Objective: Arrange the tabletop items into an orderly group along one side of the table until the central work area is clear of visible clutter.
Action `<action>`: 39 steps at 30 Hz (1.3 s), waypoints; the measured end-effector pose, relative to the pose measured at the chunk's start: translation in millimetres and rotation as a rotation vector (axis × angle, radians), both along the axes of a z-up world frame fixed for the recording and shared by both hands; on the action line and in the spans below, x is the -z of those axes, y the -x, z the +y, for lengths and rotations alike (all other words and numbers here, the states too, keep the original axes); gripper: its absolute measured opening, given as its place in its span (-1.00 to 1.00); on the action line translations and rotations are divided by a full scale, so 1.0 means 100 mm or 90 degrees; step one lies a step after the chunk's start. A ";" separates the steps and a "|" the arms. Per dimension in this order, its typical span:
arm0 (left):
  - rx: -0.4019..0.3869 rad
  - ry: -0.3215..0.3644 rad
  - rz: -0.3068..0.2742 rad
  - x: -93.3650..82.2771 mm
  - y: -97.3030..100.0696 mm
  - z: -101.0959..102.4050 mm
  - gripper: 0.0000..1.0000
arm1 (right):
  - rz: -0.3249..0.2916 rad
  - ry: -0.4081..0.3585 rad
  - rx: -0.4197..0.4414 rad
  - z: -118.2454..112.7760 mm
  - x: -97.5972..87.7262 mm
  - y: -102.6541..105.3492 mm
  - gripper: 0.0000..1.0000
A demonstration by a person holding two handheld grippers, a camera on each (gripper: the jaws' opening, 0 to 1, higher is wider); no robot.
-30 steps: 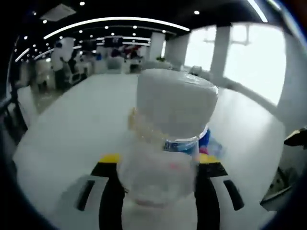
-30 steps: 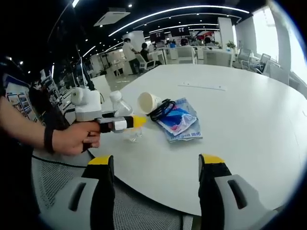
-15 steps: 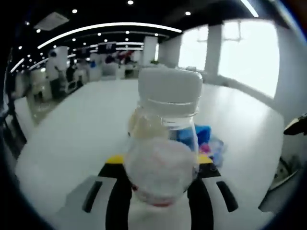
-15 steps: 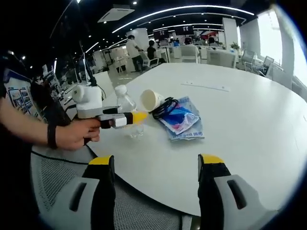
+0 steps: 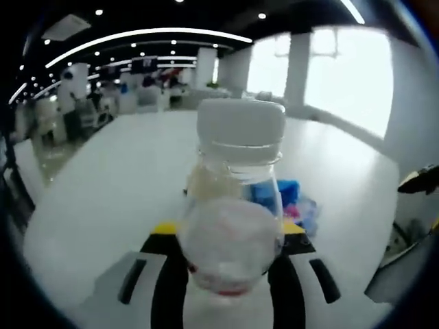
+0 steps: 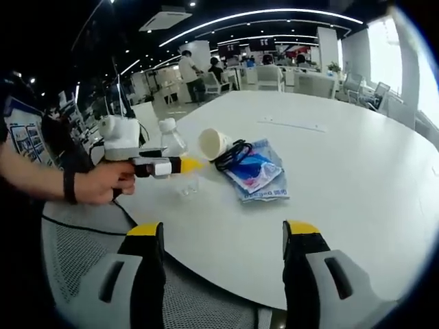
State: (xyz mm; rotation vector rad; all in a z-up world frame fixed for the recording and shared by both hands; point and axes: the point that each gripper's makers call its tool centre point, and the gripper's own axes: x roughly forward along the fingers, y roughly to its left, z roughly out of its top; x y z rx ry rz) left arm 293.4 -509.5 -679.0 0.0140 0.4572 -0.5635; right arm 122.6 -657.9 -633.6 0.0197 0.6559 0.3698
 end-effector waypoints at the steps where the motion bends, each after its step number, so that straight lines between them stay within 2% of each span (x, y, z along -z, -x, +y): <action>1: -0.009 0.004 -0.006 -0.06 -0.04 0.05 -0.17 | 0.000 0.001 0.000 0.00 0.00 0.00 0.39; 5: -0.040 0.019 -0.026 -0.25 -0.22 0.23 -0.16 | 0.001 0.003 0.003 -0.01 0.01 0.00 0.40; 8: -0.061 0.028 -0.042 -0.41 -0.43 0.41 -0.15 | 0.001 0.001 0.011 -0.02 0.00 -0.01 0.40; 14: -0.084 0.017 -0.086 -0.73 -0.84 0.68 -0.16 | 0.006 -0.005 0.023 -0.06 0.01 -0.01 0.42; 18: -0.092 0.009 -0.109 -0.90 -1.06 0.77 -0.16 | 0.013 -0.002 0.024 -0.06 0.02 0.00 0.42; 25: -0.112 0.022 -0.126 -1.09 -1.50 0.88 -0.16 | 0.021 0.001 0.034 -0.09 0.05 0.00 0.42; 32: -0.119 0.022 -0.123 -1.06 -1.85 0.86 -0.16 | 0.039 0.009 0.043 -0.12 0.09 0.01 0.42; 39: -0.125 0.023 -0.098 -0.81 -2.14 0.86 -0.15 | 0.059 0.008 0.057 -0.17 0.12 0.05 0.44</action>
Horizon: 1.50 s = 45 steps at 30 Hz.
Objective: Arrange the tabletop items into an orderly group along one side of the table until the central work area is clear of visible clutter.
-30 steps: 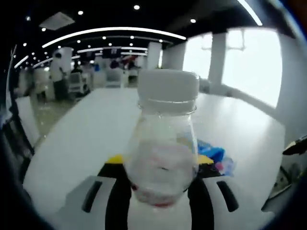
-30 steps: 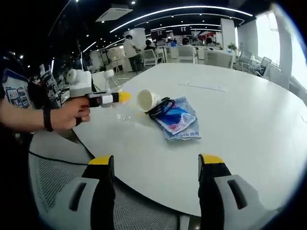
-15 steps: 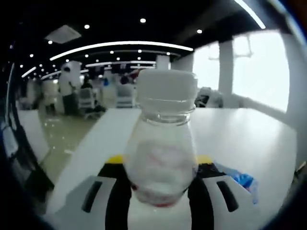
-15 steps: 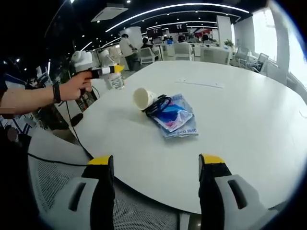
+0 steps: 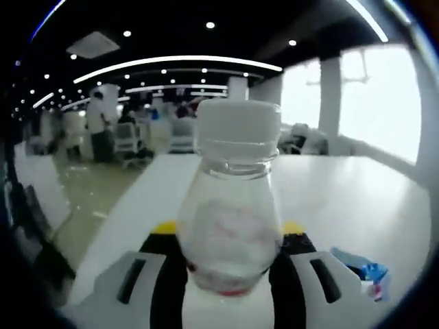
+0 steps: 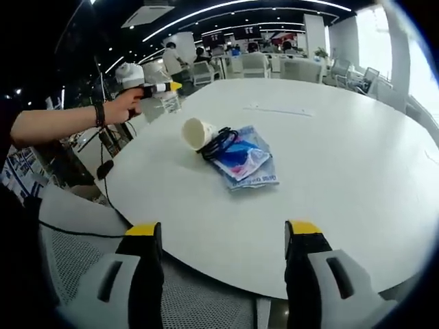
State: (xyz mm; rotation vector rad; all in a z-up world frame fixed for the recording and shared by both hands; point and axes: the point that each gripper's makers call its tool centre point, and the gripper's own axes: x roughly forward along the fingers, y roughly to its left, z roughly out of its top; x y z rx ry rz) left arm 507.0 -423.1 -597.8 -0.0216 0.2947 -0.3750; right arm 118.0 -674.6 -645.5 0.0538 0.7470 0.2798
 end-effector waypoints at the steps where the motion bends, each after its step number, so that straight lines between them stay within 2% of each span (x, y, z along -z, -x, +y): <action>1: -0.002 0.003 0.003 0.04 -0.03 0.00 -0.15 | 0.008 0.007 0.002 -0.02 0.01 0.03 0.44; 4: -0.004 0.000 0.013 0.18 -0.13 -0.02 -0.15 | 0.027 0.009 0.020 -0.09 0.08 0.12 0.45; 8: 0.002 -0.007 0.022 0.34 -0.23 -0.07 -0.15 | 0.024 -0.008 0.043 -0.14 0.05 0.07 0.43; 15: -0.012 0.015 0.023 0.46 -0.44 -0.10 -0.15 | 0.041 0.011 0.039 -0.14 0.11 0.10 0.44; 17: -0.011 0.001 0.024 0.53 -0.47 -0.12 -0.15 | 0.045 0.013 0.039 -0.15 0.13 0.10 0.44; 24: -0.039 -0.020 0.024 0.67 -0.49 -0.10 -0.15 | 0.055 0.017 0.037 -0.15 0.16 0.11 0.44; 27: -0.057 -0.015 0.025 0.72 -0.48 -0.08 -0.15 | 0.059 0.017 0.034 -0.15 0.17 0.11 0.43; 30: -0.076 -0.036 0.036 0.83 -0.45 -0.04 -0.15 | 0.060 0.017 0.030 -0.13 0.17 0.12 0.43; 31: -0.095 -0.066 0.051 0.92 -0.42 0.02 -0.15 | 0.061 0.016 0.030 -0.13 0.17 0.12 0.43; 32: -0.114 -0.034 0.004 0.80 -0.48 0.03 -0.15 | 0.060 0.017 0.029 -0.13 0.17 0.12 0.43; 33: -0.130 -0.017 0.028 0.85 -0.47 0.03 -0.15 | 0.061 0.017 0.028 -0.13 0.17 0.12 0.43; 35: -0.133 -0.031 0.024 0.89 -0.46 0.06 -0.15 | 0.062 0.016 0.026 -0.12 0.17 0.12 0.43; 36: -0.136 -0.056 0.014 0.89 -0.45 0.08 -0.15 | 0.062 0.017 0.026 -0.12 0.18 0.12 0.43; 39: -0.147 -0.048 0.016 0.92 -0.43 0.10 -0.13 | 0.062 0.018 0.027 -0.13 0.17 0.12 0.43; 41: -0.159 -0.042 0.006 0.89 -0.42 0.11 -0.12 | 0.066 0.022 0.027 -0.14 0.19 0.13 0.43; 42: -0.162 -0.054 -0.019 0.80 -0.40 0.10 -0.11 | 0.067 0.022 0.024 -0.13 0.19 0.13 0.43; 43: -0.164 -0.052 -0.016 0.76 -0.32 0.08 -0.11 | 0.068 0.022 0.023 -0.12 0.19 0.13 0.43; 44: -0.166 -0.049 0.002 0.79 -0.29 0.08 -0.11 | 0.066 0.025 0.021 -0.12 0.19 0.13 0.43; 45: -0.164 -0.051 0.002 0.77 -0.29 0.08 -0.10 | 0.066 0.026 0.020 -0.12 0.19 0.13 0.42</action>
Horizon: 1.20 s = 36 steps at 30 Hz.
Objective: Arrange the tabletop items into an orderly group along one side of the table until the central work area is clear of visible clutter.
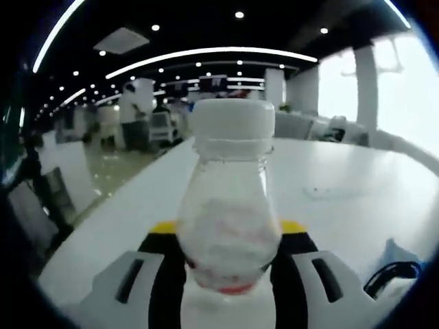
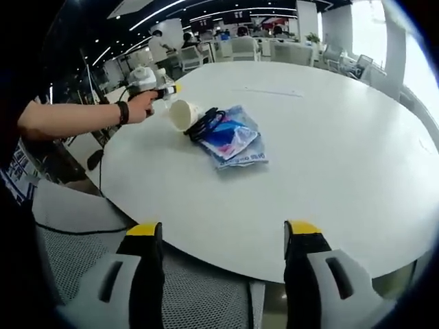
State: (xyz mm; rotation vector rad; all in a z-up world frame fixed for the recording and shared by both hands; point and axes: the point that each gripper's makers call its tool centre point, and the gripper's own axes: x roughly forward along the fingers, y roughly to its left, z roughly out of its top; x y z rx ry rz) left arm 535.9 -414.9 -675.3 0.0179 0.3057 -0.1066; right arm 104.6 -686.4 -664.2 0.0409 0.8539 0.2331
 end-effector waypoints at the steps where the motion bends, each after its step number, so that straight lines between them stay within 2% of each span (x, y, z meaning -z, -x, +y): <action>1: 0.001 0.001 0.008 0.03 0.00 0.00 -0.10 | 0.001 -0.001 -0.001 0.00 0.00 0.00 0.42; 4: 0.000 -0.014 0.054 0.13 0.10 0.01 -0.11 | 0.007 0.005 -0.004 0.00 0.03 0.01 0.40; 6: -0.005 -0.004 0.070 0.20 0.10 0.02 -0.13 | 0.007 0.007 -0.005 0.01 0.03 0.01 0.40; 8: -0.013 0.019 0.071 0.21 0.13 0.03 -0.14 | 0.004 0.008 -0.009 0.01 0.02 0.01 0.40; 18: -0.026 0.011 0.071 0.29 -0.04 0.08 -0.18 | 0.000 0.005 -0.006 0.01 0.01 0.00 0.39; 28: -0.068 0.010 0.071 0.30 0.02 0.09 -0.17 | -0.001 0.002 -0.003 0.01 0.01 0.00 0.39; 31: -0.047 0.040 0.090 0.33 0.02 0.06 -0.15 | 0.003 0.003 -0.007 0.02 0.02 0.00 0.38; 34: -0.028 0.091 0.092 0.32 0.01 0.04 -0.06 | 0.005 0.006 -0.009 0.02 0.03 0.00 0.38; 36: -0.024 0.078 0.067 0.21 0.04 0.12 0.14 | 0.002 0.004 -0.008 0.02 0.02 0.00 0.37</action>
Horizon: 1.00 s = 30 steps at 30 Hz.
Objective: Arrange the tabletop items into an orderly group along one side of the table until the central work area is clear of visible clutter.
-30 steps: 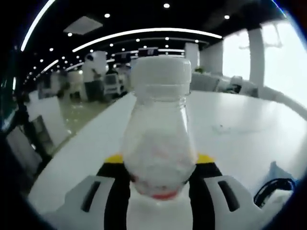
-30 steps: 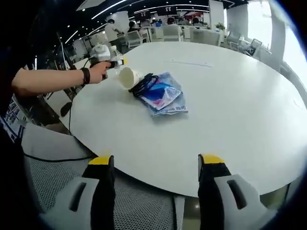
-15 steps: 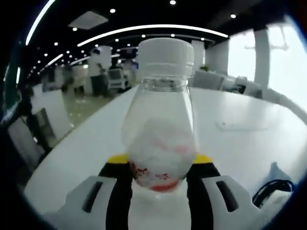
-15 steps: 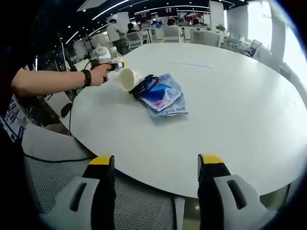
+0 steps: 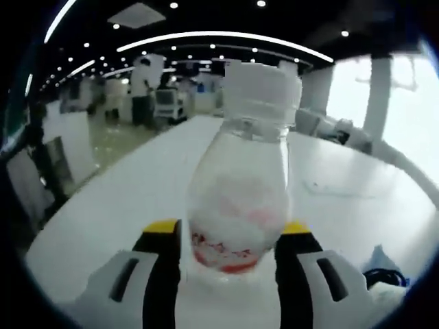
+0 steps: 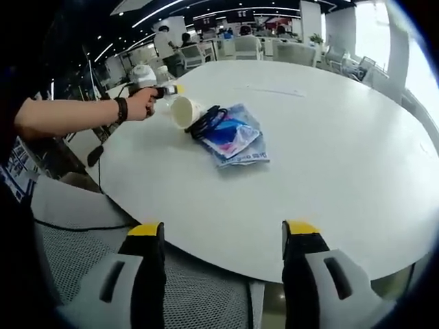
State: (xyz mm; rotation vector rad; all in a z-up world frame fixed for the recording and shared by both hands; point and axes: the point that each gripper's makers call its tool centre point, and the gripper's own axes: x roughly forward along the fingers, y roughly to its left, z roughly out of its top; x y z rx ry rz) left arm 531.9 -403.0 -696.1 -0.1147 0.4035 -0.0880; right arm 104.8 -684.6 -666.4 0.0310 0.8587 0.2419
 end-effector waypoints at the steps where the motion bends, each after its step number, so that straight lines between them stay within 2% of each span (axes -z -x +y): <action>1: 0.006 -0.003 -0.004 -0.02 0.00 0.00 0.23 | -0.001 0.000 0.001 -0.01 0.00 0.00 0.37; 2: 0.018 -0.008 -0.011 -0.04 0.00 0.00 0.28 | -0.002 -0.001 0.003 -0.01 0.00 0.00 0.37; 6: 0.086 -0.046 -0.022 -0.08 0.01 -0.09 0.25 | -0.004 -0.004 0.003 0.00 -0.01 0.00 0.37; 9: 0.110 -0.059 -0.035 -0.11 0.01 -0.13 0.03 | -0.008 -0.004 0.003 0.00 -0.02 -0.01 0.37; 11: 0.110 -0.064 -0.039 -0.13 0.00 -0.11 -0.19 | -0.010 -0.005 0.004 0.00 -0.03 -0.01 0.36; 17: 0.106 -0.069 -0.038 -0.13 0.00 -0.09 -0.20 | -0.012 -0.006 0.007 -0.01 -0.04 -0.01 0.36; 22: 0.047 -0.105 -0.033 -0.12 0.03 -0.02 -0.21 | -0.013 -0.006 0.008 -0.01 -0.04 -0.01 0.36; 25: 0.031 -0.112 -0.030 -0.13 0.06 -0.04 -0.21 | -0.014 -0.006 0.008 -0.01 -0.05 -0.01 0.36; 30: 0.048 -0.112 -0.028 -0.14 0.07 -0.05 -0.20 | -0.016 -0.005 0.006 -0.01 -0.05 -0.02 0.36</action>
